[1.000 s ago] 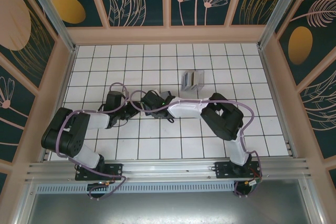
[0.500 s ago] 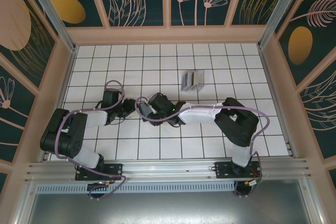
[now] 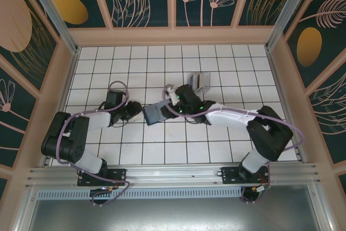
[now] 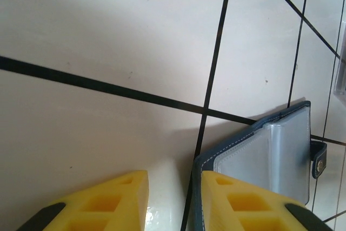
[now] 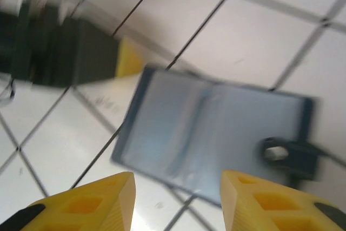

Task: Put the credit cards into the card holder
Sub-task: Flip over the card slot in the card holder, then pick up the credit card from the storage box.

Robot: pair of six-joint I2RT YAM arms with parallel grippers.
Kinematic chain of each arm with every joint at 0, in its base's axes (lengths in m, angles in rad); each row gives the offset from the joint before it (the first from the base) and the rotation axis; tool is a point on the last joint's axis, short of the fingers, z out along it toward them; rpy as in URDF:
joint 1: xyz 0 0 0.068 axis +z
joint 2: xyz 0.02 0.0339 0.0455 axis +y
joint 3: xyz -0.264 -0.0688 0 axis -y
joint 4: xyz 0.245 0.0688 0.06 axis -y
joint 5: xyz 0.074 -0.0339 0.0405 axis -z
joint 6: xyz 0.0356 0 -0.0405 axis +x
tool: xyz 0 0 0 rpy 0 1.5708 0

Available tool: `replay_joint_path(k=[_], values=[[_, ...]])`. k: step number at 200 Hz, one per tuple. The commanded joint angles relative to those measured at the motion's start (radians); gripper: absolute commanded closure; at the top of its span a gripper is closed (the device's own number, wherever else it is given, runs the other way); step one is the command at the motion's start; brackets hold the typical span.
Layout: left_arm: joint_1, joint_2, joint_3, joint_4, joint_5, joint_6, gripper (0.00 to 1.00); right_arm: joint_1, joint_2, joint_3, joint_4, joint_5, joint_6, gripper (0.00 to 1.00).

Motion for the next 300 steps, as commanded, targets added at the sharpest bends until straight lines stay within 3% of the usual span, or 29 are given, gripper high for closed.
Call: replay_joint_path(k=[1,39,56,71,83,93,97,100,104,112,122,133,159,181,223,300], values=[[-0.010,-0.044,0.026,-0.065,-0.045,0.064,0.67,-0.101,-0.071,-0.019,0.059,-0.043,0.132,0.55],[-0.010,-0.088,0.042,-0.122,-0.076,0.098,0.66,-0.152,0.025,0.218,-0.290,0.158,0.072,0.56],[-0.010,-0.105,0.079,-0.171,-0.077,0.146,0.64,-0.203,0.044,0.258,-0.325,0.159,0.086,0.56],[-0.010,-0.156,0.108,-0.235,-0.154,0.163,0.62,-0.254,0.049,0.292,-0.353,0.173,0.112,0.56],[-0.010,-0.227,0.101,-0.237,-0.219,0.167,0.56,-0.271,0.052,0.316,-0.377,0.195,0.138,0.48],[-0.010,-0.286,0.101,-0.242,-0.276,0.181,0.43,-0.325,0.061,0.333,-0.387,0.183,0.138,0.47],[-0.009,-0.307,0.102,-0.247,-0.295,0.191,0.28,-0.336,0.069,0.343,-0.395,0.183,0.144,0.47],[-0.008,-0.317,0.105,-0.251,-0.308,0.202,0.06,-0.343,0.074,0.350,-0.404,0.183,0.149,0.47],[-0.008,-0.338,0.110,-0.257,-0.322,0.219,0.01,-0.353,0.084,0.365,-0.418,0.183,0.157,0.45],[-0.008,-0.363,0.123,-0.275,-0.350,0.249,0.01,-0.372,0.104,0.393,-0.444,0.183,0.158,0.42],[-0.008,-0.381,0.141,-0.297,-0.388,0.270,0.01,-0.390,0.135,0.429,-0.481,0.160,0.162,0.25],[-0.009,-0.388,0.155,-0.306,-0.417,0.291,0.01,-0.400,0.160,0.453,-0.497,0.154,0.156,0.15],[-0.009,-0.410,0.197,-0.357,-0.468,0.329,0.01,-0.421,0.213,0.493,-0.511,0.125,0.166,0.18],[-0.009,-0.519,0.107,-0.270,-0.544,0.305,0.01,-0.430,0.255,0.507,-0.501,0.096,0.175,0.23],[-0.009,-0.689,0.005,-0.206,-0.580,0.312,0.01,-0.431,0.301,0.507,-0.497,0.131,0.192,0.21],[-0.008,-0.639,-0.002,-0.184,-0.562,0.300,0.01,-0.436,0.331,0.482,-0.457,0.071,0.220,0.23]])
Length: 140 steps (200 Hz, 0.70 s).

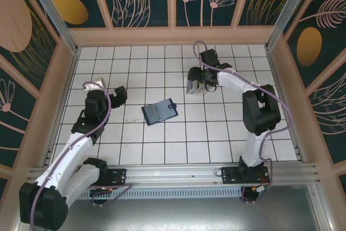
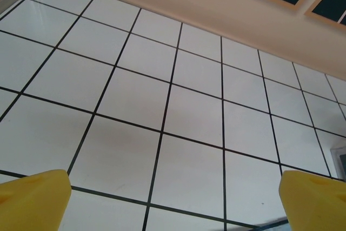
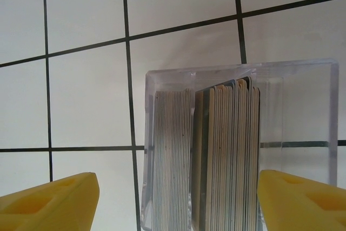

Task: Put the credit cards into the card holder
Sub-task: Pick up the credit card from the storage box.

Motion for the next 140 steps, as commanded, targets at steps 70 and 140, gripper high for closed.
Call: replay_joint_path(k=[70,140], values=[[-0.002,0.014,0.002,0.017,-0.012,0.003,0.01,-0.010,-0.005,-0.023,0.031,-0.036,0.006,0.23],[-0.002,0.015,-0.010,0.029,-0.040,-0.012,0.01,-0.011,-0.077,-0.042,0.041,0.061,-0.012,0.21]])
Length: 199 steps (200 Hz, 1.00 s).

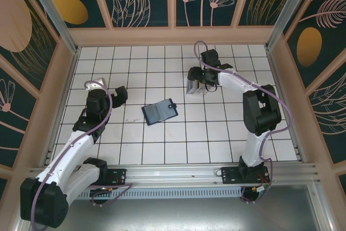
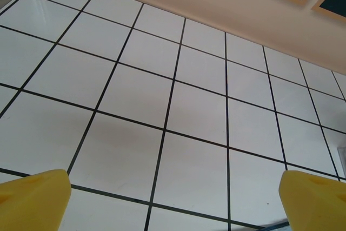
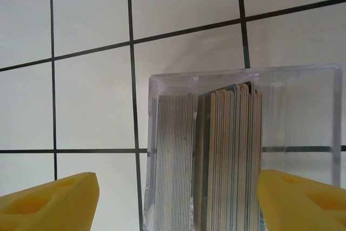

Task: Put the credit cards into the card holder
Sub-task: Pick up the credit card from the storage box.

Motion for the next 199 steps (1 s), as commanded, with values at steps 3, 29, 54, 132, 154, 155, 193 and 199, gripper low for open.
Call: replay_joint_path(k=[3,29,54,132,154,155,193,199], values=[[-0.001,-0.008,-0.008,0.015,-0.029,-0.012,0.01,-0.005,-0.062,-0.027,0.013,0.068,-0.005,0.21],[-0.001,-0.009,-0.024,0.034,-0.023,-0.026,0.01,-0.007,-0.045,-0.053,0.014,0.074,0.006,0.20],[-0.002,-0.014,-0.029,0.029,-0.032,-0.037,0.01,-0.006,-0.021,-0.076,0.041,0.004,0.009,0.20],[-0.001,-0.025,-0.034,0.025,-0.035,-0.035,0.01,0.003,-0.038,-0.100,0.091,-0.075,-0.002,0.32],[-0.001,-0.023,-0.037,0.025,-0.021,-0.040,0.01,0.001,-0.055,-0.117,0.128,-0.124,-0.007,0.35],[-0.001,-0.023,-0.036,0.023,-0.020,-0.038,0.01,0.001,-0.056,-0.118,0.130,-0.127,-0.006,0.35],[-0.001,-0.042,-0.045,0.007,-0.028,-0.035,0.01,-0.003,-0.078,-0.133,0.165,-0.167,-0.007,0.36],[-0.002,-0.044,-0.042,0.002,-0.026,-0.035,0.01,-0.006,-0.076,-0.133,0.169,-0.180,-0.003,0.36]])
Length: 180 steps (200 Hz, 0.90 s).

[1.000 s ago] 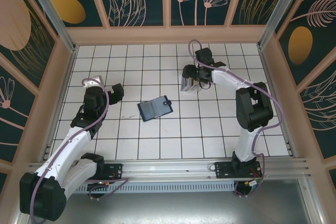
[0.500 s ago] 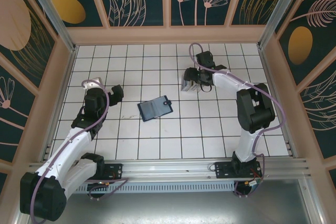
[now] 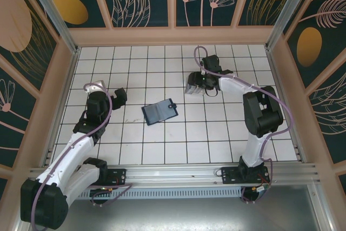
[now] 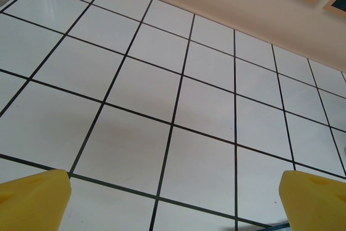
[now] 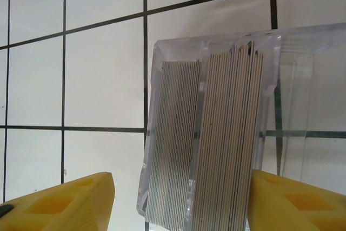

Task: Put the credit cards into the card holder
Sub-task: Pick up the credit card from the storage box.

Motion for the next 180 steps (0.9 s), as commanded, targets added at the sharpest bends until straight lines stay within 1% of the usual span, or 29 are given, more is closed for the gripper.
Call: replay_joint_path(k=[1,20,53,71,122,149,180], values=[[-0.001,-0.024,-0.007,-0.004,-0.009,-0.012,0.01,-0.004,-0.052,-0.011,0.050,-0.074,0.001,0.37],[-0.001,-0.031,-0.011,-0.005,0.002,-0.023,0.01,-0.008,-0.063,-0.027,0.080,-0.093,0.015,0.42],[-0.001,-0.035,-0.003,-0.014,0.027,-0.036,0.01,-0.016,-0.106,-0.073,0.154,-0.122,0.044,0.46],[-0.001,-0.035,-0.015,0.006,0.027,-0.039,0.01,-0.024,-0.103,-0.077,0.159,-0.136,0.053,0.49],[-0.001,-0.018,-0.001,0.002,0.039,-0.044,0.01,-0.031,-0.094,-0.087,0.148,-0.126,0.054,0.60],[-0.001,-0.015,-0.004,0.006,0.040,-0.048,0.01,-0.032,-0.095,-0.094,0.139,-0.110,0.049,0.70],[-0.001,-0.024,-0.004,-0.002,0.034,-0.050,0.01,-0.033,-0.132,-0.118,0.136,-0.088,0.038,0.81]])
